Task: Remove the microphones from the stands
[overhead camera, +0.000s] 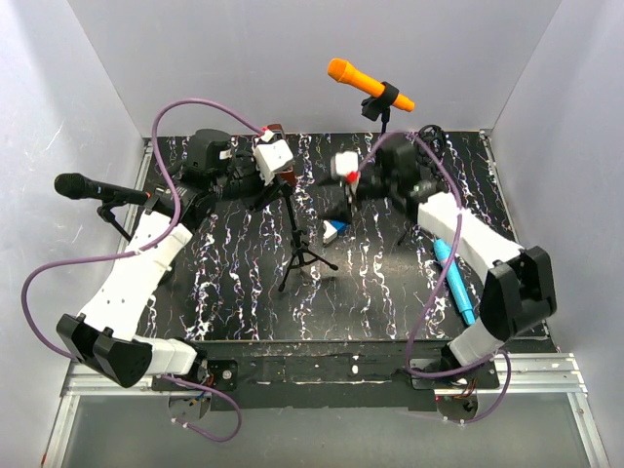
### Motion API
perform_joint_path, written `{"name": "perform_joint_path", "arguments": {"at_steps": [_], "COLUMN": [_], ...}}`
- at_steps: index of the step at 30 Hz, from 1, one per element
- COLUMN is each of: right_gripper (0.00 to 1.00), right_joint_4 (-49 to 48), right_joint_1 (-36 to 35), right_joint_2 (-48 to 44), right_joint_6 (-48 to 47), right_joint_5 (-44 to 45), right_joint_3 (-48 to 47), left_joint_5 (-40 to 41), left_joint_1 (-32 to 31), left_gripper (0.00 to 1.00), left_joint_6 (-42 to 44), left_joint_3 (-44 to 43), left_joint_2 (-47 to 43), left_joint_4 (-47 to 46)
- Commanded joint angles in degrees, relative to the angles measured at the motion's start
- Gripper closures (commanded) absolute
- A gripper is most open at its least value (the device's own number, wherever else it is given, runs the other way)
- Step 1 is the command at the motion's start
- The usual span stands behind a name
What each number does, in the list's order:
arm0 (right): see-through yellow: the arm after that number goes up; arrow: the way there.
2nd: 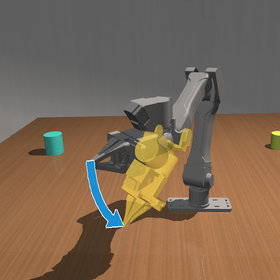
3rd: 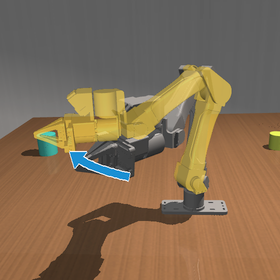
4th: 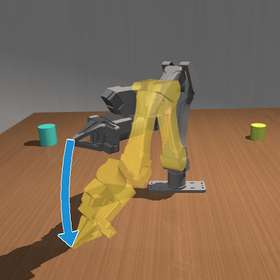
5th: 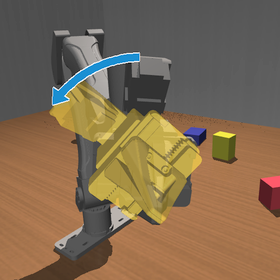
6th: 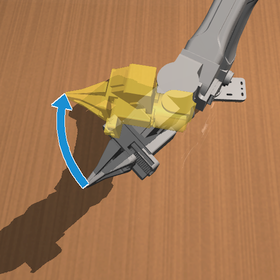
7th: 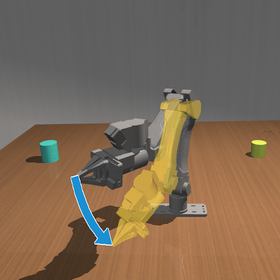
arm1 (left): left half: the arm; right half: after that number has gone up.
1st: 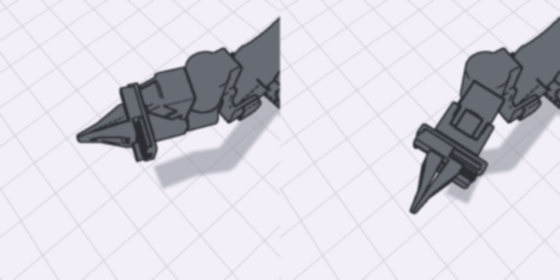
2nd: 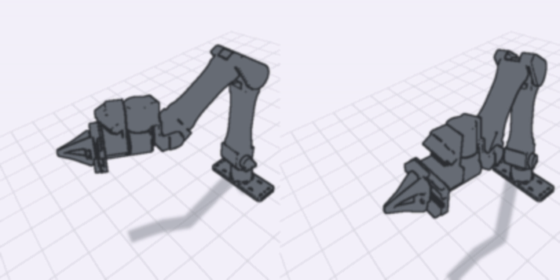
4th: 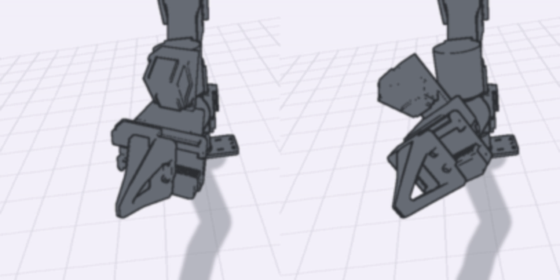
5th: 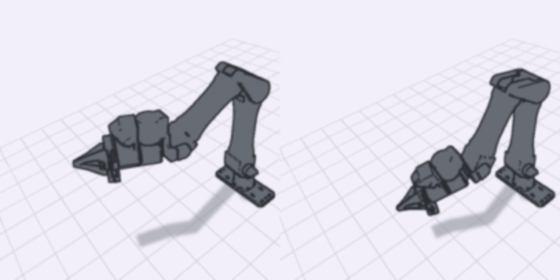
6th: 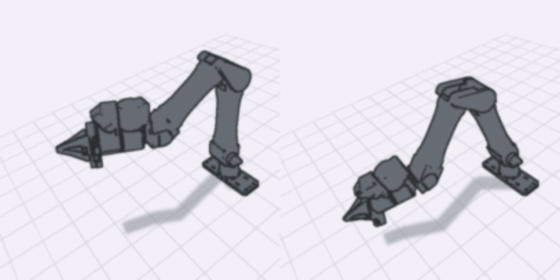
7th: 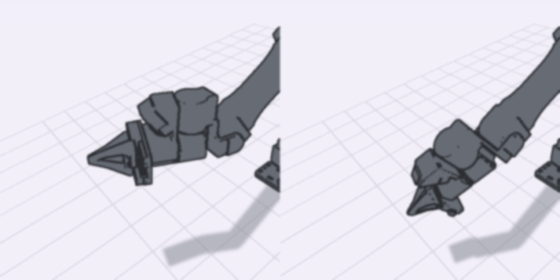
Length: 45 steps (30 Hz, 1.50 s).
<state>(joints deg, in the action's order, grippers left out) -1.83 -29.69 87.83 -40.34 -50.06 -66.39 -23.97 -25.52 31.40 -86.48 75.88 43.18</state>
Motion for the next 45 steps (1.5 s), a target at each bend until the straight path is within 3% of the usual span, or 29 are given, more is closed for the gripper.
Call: {"name": "perform_joint_path", "arguments": {"at_steps": [1,4,6,12,16,27,35,45], "right_gripper": [0.15,0.14,0.13,0.09,0.12,0.17,0.23,0.24], "right_joint_4": [44.01,66.2,69.84,52.99,43.69,31.36,34.08,38.38], "right_joint_1": [2.27,2.18,2.01,2.01,1.22,-1.51,-2.21,-2.12], "right_joint_2": [11.71,21.74,26.15,23.18,22.74,23.52,25.55,23.7], "right_joint_6": [5.64,-0.43,-0.27,13.16,24.31,41.55,36.57,26.29], "right_joint_5": [-17.77,-21.74,-22.27,-18.05,-15.61,-9.18,2.6,0.5], "right_joint_3": [-21.71,-36.31,-40.56,-32.93,-30.74,-27.3,-24.58,-22.54], "left_joint_5": [-2.4,-2.66,-2.66,-2.05,-2.31,-2.67,-2.58,-2.14], "left_joint_1": [-0.23,-0.23,-0.23,-0.23,-0.23,-0.23,-0.23,-0.23], "left_gripper": [1.0,1.0,1.0,1.0,1.0,1.0,1.0,1.0], "left_joint_6": [0.42,0.24,0.24,-0.02,-0.2,-0.64,-0.64,-0.29], "left_joint_3": [1.05,1.14,1.05,1.14,1.4,1.49,1.66,2.72], "left_joint_2": [-2.58,-2.57,-2.49,-2.66,-2.66,-2.49,-2.66,-3.45], "left_joint_4": [-2.66,-2.75,-2.84,-3.45,-3.37,-3.72,-4.07,-4.24]}}
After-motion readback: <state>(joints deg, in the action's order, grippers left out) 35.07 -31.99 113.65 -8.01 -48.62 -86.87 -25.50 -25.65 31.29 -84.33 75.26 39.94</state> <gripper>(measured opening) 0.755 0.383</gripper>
